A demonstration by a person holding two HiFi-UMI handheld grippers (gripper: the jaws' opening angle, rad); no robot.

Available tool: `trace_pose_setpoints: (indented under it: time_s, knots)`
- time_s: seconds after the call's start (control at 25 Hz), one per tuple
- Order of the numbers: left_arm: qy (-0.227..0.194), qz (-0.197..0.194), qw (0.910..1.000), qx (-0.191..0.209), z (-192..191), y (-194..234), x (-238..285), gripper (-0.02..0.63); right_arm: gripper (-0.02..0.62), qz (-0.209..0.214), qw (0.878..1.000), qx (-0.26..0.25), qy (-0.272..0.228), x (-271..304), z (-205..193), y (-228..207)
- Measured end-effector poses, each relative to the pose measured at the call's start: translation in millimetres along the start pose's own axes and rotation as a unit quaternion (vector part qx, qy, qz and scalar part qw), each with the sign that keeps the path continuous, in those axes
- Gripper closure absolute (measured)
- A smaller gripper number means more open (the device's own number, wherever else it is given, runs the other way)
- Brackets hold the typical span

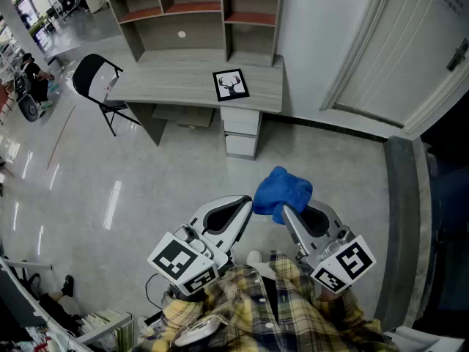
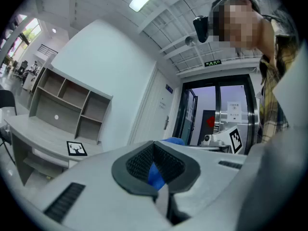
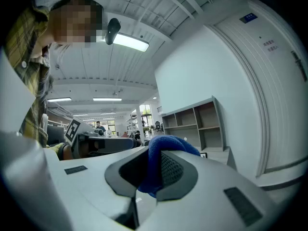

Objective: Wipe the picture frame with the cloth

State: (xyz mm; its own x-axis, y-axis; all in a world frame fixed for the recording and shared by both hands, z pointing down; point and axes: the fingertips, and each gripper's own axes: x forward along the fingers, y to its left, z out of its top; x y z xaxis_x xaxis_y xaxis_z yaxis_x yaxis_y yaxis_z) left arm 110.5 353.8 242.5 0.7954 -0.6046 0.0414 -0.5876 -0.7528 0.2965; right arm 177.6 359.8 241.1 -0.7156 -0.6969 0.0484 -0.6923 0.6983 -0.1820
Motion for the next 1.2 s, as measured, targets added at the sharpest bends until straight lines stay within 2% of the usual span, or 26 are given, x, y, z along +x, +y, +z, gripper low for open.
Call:
trace_pose_setpoints:
  time_s: [0.36, 0.64, 0.92, 1.2]
  knots:
    - [-0.003, 0.008, 1.0, 0.005, -6.5, -15.9, 14.4, 0.6, 0.546, 0.001, 1.0, 0.009, -0.008, -25.6, -2.2, -16.7]
    - [-0.006, 0.033, 0.9994, 0.003, -13.9, -23.8, 13.1, 0.6, 0.546, 0.016, 1.0, 0.021, -0.009, -38.7, -8.4, -19.6]
    - [-0.007, 0.047, 0.9989, -0.005, -13.1, 1.1, 2.4, 0.6, 0.547, 0.024, 0.999, 0.036, 0.0, -15.5, -15.9, -17.5]
    - [0.003, 0.043, 0.999, -0.009, -5.2, 42.9, 3.1, 0.6, 0.546, 0.014, 0.999, 0.046, 0.001, 23.5, -14.6, -24.9]
